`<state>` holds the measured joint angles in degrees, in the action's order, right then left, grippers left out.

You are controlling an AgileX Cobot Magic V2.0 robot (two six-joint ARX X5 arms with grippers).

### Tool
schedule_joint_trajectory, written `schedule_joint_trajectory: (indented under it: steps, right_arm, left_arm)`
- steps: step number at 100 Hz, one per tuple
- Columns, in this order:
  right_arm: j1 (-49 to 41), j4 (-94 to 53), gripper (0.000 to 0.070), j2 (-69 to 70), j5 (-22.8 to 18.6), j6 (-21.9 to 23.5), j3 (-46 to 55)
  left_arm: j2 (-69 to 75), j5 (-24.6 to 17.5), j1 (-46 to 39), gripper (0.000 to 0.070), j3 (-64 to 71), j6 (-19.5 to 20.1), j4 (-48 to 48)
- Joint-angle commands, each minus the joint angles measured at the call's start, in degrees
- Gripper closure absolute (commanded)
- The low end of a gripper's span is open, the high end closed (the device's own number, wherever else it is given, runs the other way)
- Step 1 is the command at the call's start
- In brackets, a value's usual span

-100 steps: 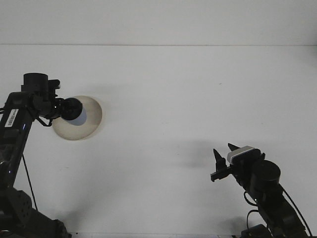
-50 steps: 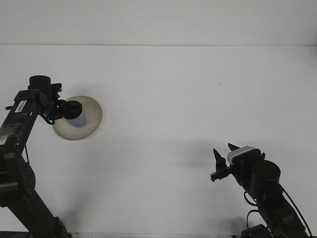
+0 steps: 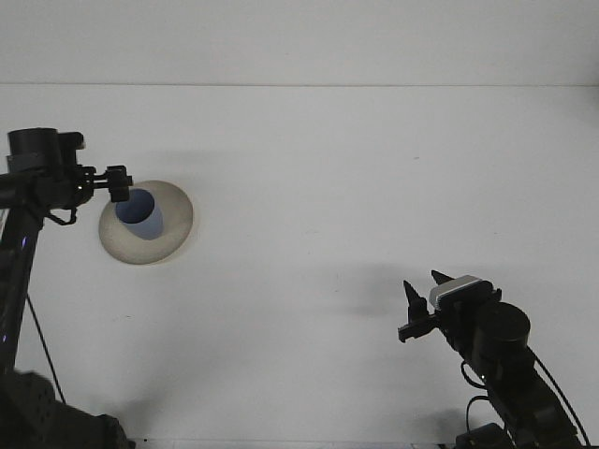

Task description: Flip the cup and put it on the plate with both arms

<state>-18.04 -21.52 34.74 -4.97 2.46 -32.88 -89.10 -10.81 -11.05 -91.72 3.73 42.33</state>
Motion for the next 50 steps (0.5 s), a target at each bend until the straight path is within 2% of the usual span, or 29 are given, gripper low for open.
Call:
schedule_joint_trajectory:
  steps: [1,18,22,27,35,42,48,50]
  right_arm:
    - [-0.2,0.57,0.0331,0.2,1.16,0.55,-0.37]
    - [1.18,1.44,0.0331,-0.55,3.82,0.83,-0.35]
    - [1.81,1.86,0.0331,-1.18,4.0,0.83,-0.31]
    - [2.8,2.21,0.0331,-2.29,4.0,0.83,-0.2]
    - [4.63,2.54,0.0351,-4.5,3.98,0.81,0.15]
    - [6.38,3.04,0.0447,-6.71,3.93,0.83,1.05]
    - [7.8,4.02,0.0633,-8.85,3.91,0.81,2.32]
    - [8.24,4.59,0.07,-9.57,3.91,0.83,2.82]
  left_arm:
    - [3.63,-0.24,-0.24,0.02,-1.22,0.07,0.02]
    - [16.15,-1.03,-0.17,0.0219,-1.07,0.09,3.45]
    - [18.91,-2.19,-0.04,0.0266,-0.57,0.07,4.24]
    - [22.91,-3.82,0.22,0.036,1.33,0.13,3.98]
    - [29.38,-4.13,0.81,0.0498,7.48,0.2,1.09]
    - [35.63,-4.09,0.94,0.0598,16.0,0.7,-3.48]
    - [41.24,-4.04,0.94,0.0688,24.94,1.01,-8.98]
    - [43.21,-4.04,0.94,0.0693,28.17,1.18,-11.13]
